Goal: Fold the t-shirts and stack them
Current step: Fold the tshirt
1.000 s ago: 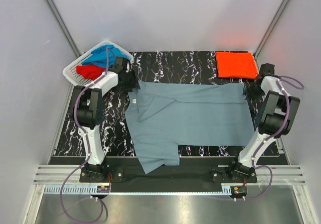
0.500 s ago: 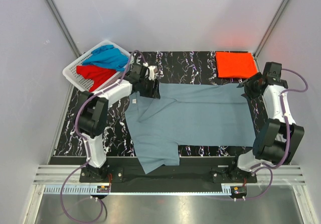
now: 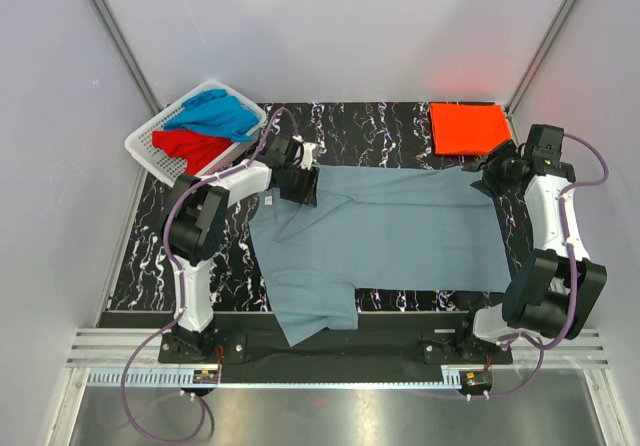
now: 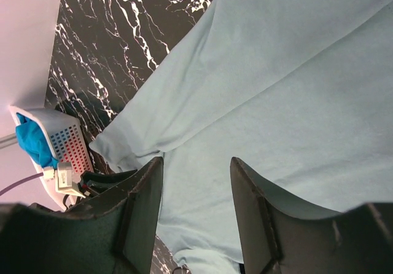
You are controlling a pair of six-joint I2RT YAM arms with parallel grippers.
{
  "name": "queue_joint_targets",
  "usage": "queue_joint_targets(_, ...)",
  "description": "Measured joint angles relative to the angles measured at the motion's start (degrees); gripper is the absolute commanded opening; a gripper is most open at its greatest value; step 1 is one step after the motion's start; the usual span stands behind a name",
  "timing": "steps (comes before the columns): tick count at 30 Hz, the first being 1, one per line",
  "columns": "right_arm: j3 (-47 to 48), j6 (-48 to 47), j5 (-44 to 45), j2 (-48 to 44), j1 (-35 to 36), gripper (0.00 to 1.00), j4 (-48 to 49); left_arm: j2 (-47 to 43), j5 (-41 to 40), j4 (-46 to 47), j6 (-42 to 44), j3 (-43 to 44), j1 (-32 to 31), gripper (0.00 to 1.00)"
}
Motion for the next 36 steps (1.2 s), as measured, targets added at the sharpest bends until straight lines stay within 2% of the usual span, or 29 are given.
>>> queue_joint_targets(10,-0.22,-0.02,-0.68,0.0,0.0,0.55,0.13,-0.13,-0.07,-0.07,0.98,-0.02,-2.86,0.41)
queue_joint_targets(11,-0.28,-0.04,-0.74,0.0,0.0,0.56,0.2,-0.13,-0.2,-0.17,0.98,-0.02,-3.21,0.43)
queue_joint_targets(12,-0.37,-0.04,-0.83,0.0,0.0,0.55,0.35,-0.13,-0.57,-0.35,0.98,-0.02,-3.61,0.53)
queue_joint_targets(17,-1.22,-0.2,-1.46,0.0,0.15,0.56,0.83,-0.63,-1.99,-0.5,0.94,-0.02,-4.94,0.52)
queue_joint_targets(21,-1.51,-0.35,-1.53,0.0,0.15,0.55,0.85,-1.18,-3.34,-0.5,0.7,-0.02,-5.42,0.4)
queue_joint_targets(25,-1.53,-0.52,-1.53,0.0,0.15,0.55,0.9,-1.84,-4.22,-0.46,0.7,-0.02,-5.53,0.4)
queue_joint_targets(28,-1.53,-0.59,-1.53,0.02,0.17,0.56,0.9,-1.88,-4.81,-0.48,0.46,-0.02,-5.57,0.19)
queue_joint_targets(30,-1.53,-0.61,-1.55,0.02,0.2,0.56,0.9,-1.88,-5.07,-0.5,0.33,-0.02,-5.64,0.12)
queue_joint_targets(32,-1.53,-0.68,-1.51,0.02,0.35,0.56,0.9,-1.95,-5.46,-0.7,0.28,-0.02,-5.86,0.09)
queue_joint_targets(34,-1.53,-1.03,-1.36,0.02,0.96,0.56,0.85,-2.21,-5.73,-1.16,0.13,-0.02,-6.23,0.0)
queue_joint_targets(36,-1.53,-1.29,-0.57,0.09,2.34,0.56,0.76,-2.89,-6.25,-1.79,0.09,-0.02,-6.82,0.0)
